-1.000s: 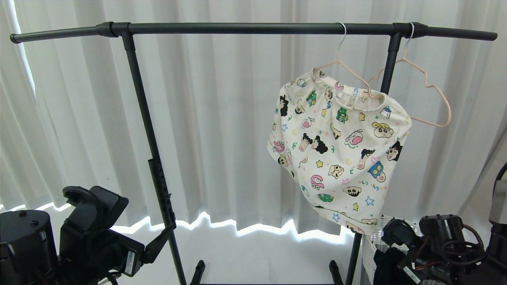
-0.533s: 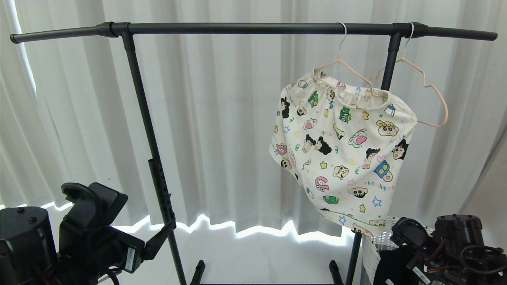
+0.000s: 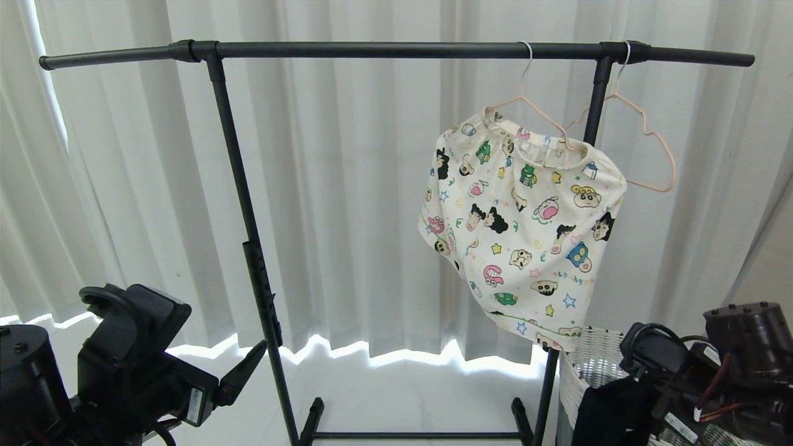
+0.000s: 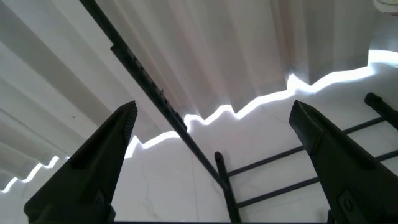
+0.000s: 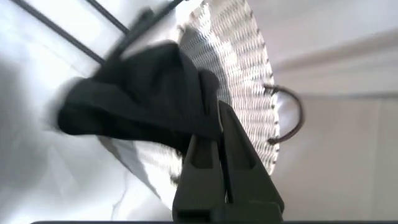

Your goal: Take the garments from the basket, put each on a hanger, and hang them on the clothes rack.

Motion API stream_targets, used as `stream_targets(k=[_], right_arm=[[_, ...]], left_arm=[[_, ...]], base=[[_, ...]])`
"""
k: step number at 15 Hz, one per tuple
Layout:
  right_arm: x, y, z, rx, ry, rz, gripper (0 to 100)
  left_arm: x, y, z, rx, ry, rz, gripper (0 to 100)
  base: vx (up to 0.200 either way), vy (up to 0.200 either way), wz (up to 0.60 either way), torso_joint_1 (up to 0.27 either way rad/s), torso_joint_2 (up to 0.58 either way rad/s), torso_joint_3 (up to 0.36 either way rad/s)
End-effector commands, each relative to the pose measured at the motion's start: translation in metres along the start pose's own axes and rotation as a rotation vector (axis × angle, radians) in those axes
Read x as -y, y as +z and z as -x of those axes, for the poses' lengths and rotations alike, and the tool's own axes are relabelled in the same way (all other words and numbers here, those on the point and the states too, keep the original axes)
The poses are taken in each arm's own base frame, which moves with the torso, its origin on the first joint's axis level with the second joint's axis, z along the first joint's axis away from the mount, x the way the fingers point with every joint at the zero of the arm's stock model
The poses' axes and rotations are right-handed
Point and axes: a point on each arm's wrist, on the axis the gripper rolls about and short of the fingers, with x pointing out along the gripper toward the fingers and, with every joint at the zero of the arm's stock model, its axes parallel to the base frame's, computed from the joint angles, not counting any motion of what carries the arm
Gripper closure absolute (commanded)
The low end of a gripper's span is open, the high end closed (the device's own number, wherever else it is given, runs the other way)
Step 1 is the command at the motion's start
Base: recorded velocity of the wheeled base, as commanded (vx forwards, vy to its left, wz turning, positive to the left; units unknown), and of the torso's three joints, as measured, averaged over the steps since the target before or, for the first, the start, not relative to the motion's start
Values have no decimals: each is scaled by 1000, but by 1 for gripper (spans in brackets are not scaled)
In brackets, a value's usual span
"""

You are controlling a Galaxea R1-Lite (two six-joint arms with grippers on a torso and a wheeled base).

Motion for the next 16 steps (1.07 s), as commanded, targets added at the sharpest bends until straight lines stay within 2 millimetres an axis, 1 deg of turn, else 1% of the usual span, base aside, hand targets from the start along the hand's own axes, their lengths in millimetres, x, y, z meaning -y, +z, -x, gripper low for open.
stream_targets(k=[1,3,5,7,8,11,14,15,16], right_arm=[[10,53,38,222,-5,-22,100],[2,81,44,300,39,-31,100],[-2,106,43,356,59,-13,100],[-6,130,41,401,71,-4,100],[-9,142,39,424,81,-4,100],[-25,188,38,513,128,-34,100],[-40,225,36,584,151,-32,100],[-42,230,36,592,156,-34,100],[-46,244,39,611,174,-54,100]], left_arm=[[-1,0,2,9,4,2,0],[-1,1,2,13,5,3,0],[-1,3,2,21,2,8,0],[1,6,6,52,-30,18,0],[6,8,8,78,-84,30,0],[18,21,13,167,-239,54,0],[33,30,17,207,-339,37,0],[36,33,18,220,-363,53,0],[44,56,17,263,-437,188,0]], base=[[-200,0,0,2,2,-2],[-200,0,0,5,0,0],[-200,0,0,0,2,5],[0,0,0,0,0,0],[0,0,0,0,0,0],[0,0,0,0,0,0],[0,0,0,0,0,0],[0,0,0,0,0,0],[0,0,0,0,0,0]])
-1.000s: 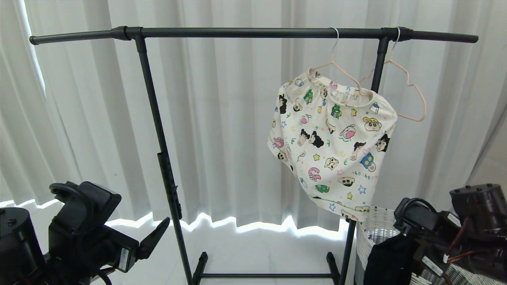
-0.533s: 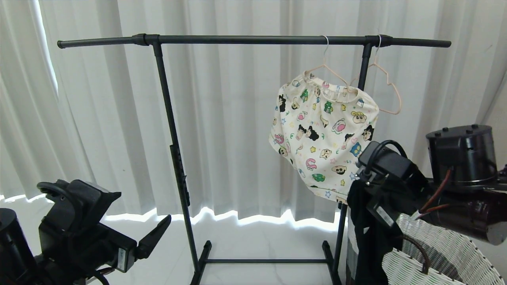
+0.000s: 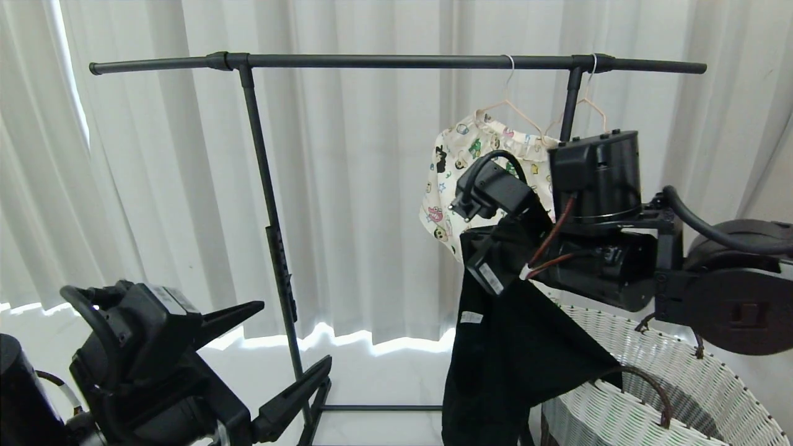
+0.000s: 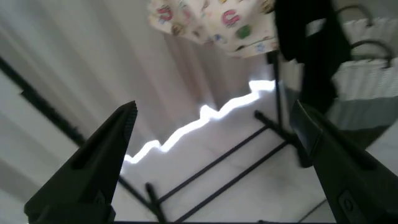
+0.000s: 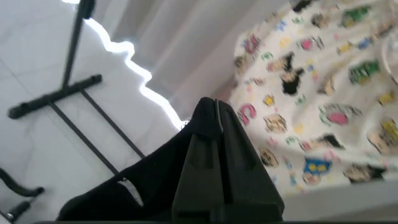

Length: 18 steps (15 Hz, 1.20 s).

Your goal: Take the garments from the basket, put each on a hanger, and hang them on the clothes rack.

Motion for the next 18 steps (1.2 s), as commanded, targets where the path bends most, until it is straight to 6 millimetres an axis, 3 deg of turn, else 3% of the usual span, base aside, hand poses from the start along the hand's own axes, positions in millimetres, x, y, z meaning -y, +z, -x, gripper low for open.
stream_targets(k=[1,3,8,11,14,18], right_arm=[[-17,14,-21,16,35,-23,100],[-20,27,-20,45,46,-41,100],[-22,43,-8,103,55,-48,100],[-21,47,-2,119,56,-50,100],[-21,52,6,138,60,-52,100],[-21,53,10,144,63,-53,100]], left_arm=[[13,32,-18,87,-83,135,0],[15,48,-44,101,-82,170,0],[20,15,-91,-78,-69,170,0],[8,-5,-108,-164,-14,181,0],[9,-27,-126,-253,-7,174,0],[20,-27,-132,-253,-48,162,0]], base=[[0,0,0,0,0,0],[0,0,0,0,0,0],[0,0,0,0,0,0],[0,0,0,0,0,0],[0,0,0,0,0,0],[0,0,0,0,0,0]])
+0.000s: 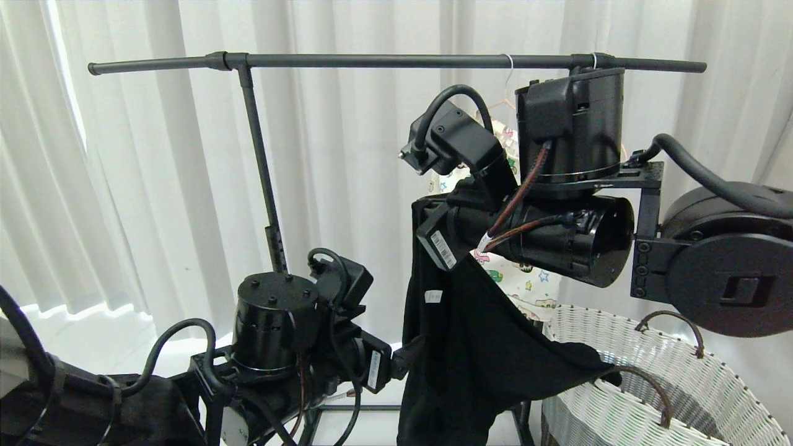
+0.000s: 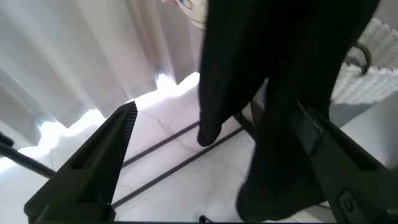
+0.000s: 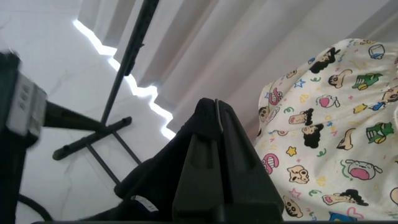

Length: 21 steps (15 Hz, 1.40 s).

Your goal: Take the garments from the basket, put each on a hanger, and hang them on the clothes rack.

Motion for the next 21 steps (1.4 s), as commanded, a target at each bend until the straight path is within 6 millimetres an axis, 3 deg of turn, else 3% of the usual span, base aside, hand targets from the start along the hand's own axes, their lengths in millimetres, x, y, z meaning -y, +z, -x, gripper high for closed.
stream_targets(k=[1,4,5,8,9,13,16,21], right_arm=[[1,3,3,10,-1,-2,100],[1,2,2,8,-2,-5,100],[1,1,2,4,-2,-7,100],[0,0,1,0,-1,-8,100],[0,-2,0,-4,1,-7,100],[-6,1,2,5,15,-4,100],[-7,4,5,12,21,-3,100],[-7,4,5,14,17,-4,100]], left_arm=[[3,-6,-5,-26,-7,-2,0],[2,-15,3,-54,-3,-4,0],[2,-16,16,-46,-7,-3,0],[1,-9,30,-4,-12,17,0],[4,3,34,49,-36,23,0],[7,23,7,93,-47,22,0],[5,7,-16,15,27,15,0],[2,-23,-12,-92,82,3,0]], base=[[0,0,0,0,0,0],[0,0,0,0,0,0],[0,0,0,0,0,0],[0,0,0,0,0,0],[0,0,0,0,0,0],[0,0,0,0,0,0],[0,0,0,0,0,0],[0,0,0,0,0,0]])
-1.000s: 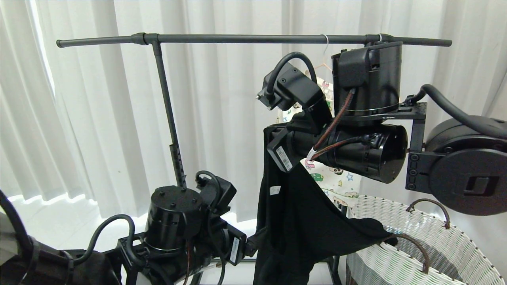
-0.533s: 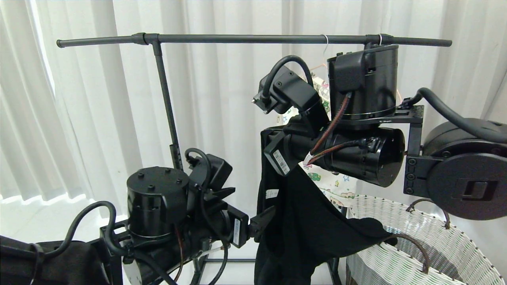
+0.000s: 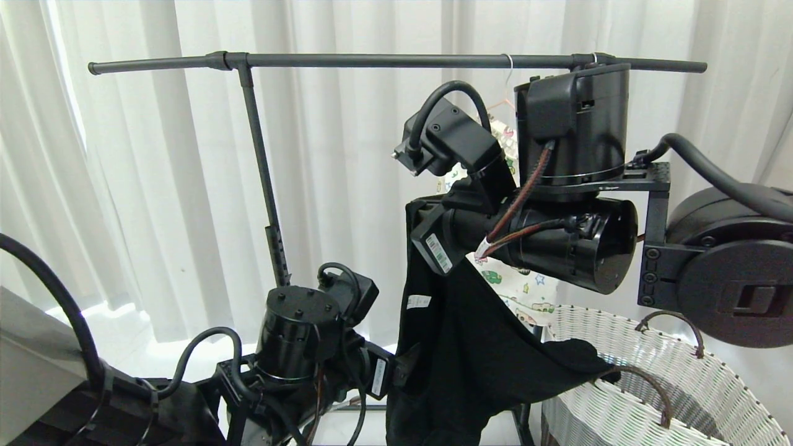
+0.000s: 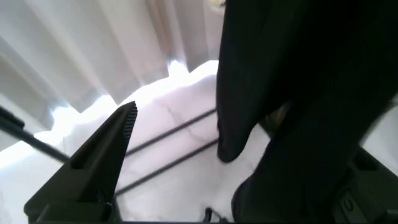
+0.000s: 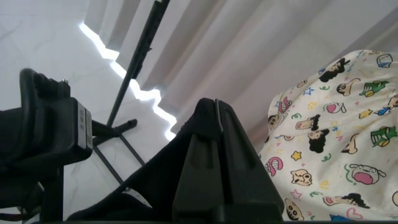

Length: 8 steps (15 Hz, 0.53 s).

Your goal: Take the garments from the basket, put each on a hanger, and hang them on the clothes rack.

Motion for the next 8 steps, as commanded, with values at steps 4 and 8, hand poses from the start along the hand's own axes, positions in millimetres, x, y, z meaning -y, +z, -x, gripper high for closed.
stream_targets(k=[4,8], right_arm=[[0,0,0,1,-4,0,100],[2,-1,-1,-2,-8,-2,100]], left_arm=[[-1,-5,3,-16,32,1,0],[-3,-13,10,-37,53,-3,100]], base=[[0,0,0,0,0,0],[0,0,0,0,0,0]])
